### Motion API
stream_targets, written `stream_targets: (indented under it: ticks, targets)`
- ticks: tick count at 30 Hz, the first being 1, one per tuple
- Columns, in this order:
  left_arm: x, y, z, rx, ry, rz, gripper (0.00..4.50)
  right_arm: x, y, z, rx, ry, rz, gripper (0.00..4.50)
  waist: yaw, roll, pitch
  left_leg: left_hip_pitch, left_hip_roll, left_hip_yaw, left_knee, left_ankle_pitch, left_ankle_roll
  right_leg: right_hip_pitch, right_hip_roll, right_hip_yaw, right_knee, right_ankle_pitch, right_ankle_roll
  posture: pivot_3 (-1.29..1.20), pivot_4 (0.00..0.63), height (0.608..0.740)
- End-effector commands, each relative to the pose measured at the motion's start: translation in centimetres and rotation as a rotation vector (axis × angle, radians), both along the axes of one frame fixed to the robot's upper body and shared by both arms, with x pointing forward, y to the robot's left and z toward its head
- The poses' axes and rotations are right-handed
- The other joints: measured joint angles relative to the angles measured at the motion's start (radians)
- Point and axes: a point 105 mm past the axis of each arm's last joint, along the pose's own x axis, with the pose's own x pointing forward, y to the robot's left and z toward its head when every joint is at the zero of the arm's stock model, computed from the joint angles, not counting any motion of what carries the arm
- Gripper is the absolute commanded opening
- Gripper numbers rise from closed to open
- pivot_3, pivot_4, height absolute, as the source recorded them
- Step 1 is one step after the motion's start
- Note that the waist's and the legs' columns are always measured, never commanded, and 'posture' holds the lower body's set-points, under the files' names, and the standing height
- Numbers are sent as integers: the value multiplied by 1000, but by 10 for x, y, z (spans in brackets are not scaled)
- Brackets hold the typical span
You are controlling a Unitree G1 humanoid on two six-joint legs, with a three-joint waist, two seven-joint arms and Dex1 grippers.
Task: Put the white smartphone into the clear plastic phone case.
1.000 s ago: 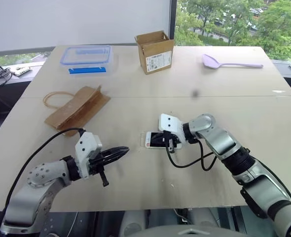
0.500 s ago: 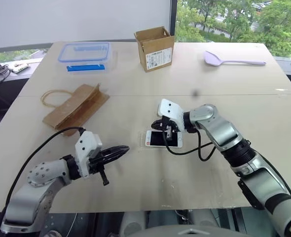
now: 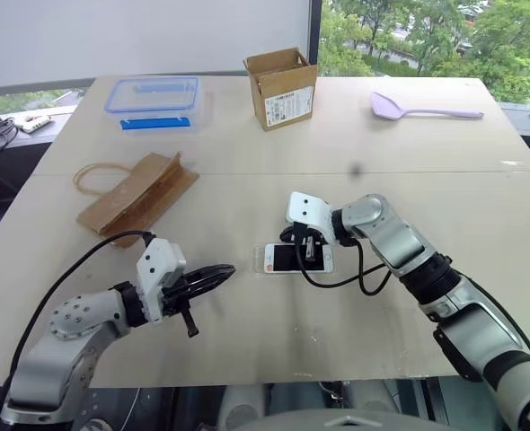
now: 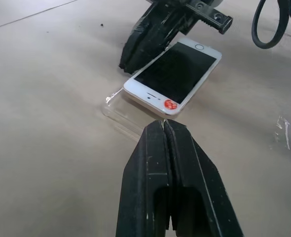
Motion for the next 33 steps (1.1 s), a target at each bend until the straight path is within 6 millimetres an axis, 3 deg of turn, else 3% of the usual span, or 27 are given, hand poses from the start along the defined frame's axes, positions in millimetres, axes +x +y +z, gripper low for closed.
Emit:
stream_targets:
  ticks: [1,5,8,11,21,33]
  targets:
    - [-2,-5,6,1,-29,-19,20,8,6,22,59,-105,-18,0,0,0,0,0,0,0,0,0,0,0,0,0,0,0,0,0,150,740]
    - [-2,-4,5,0,-30,-16,20,-10,10,49,182,-70,85,0,1,0,1,0,0,0,0,0,0,0,0,0,0,0,0,0,150,740]
    - [-1,-5,5,-1,-30,-17,20,-27,9,53,197,-18,157,0,2,0,1,-1,0,0,0,0,0,0,0,0,0,0,1,0,150,740]
    - [0,-5,5,-2,-33,-20,20,-38,8,40,160,20,186,0,2,0,1,0,0,-1,0,0,0,0,0,0,0,0,0,0,150,740]
    - [0,-3,6,1,-35,-23,20,-35,-4,-15,-45,49,138,0,2,0,0,1,0,-1,2,0,0,1,1,-1,1,0,0,0,150,740]
    - [0,-3,6,6,-38,-24,20,-36,-3,-38,-159,-10,178,0,1,-1,0,10,0,-1,2,0,0,10,0,0,2,-2,-3,0,150,740]
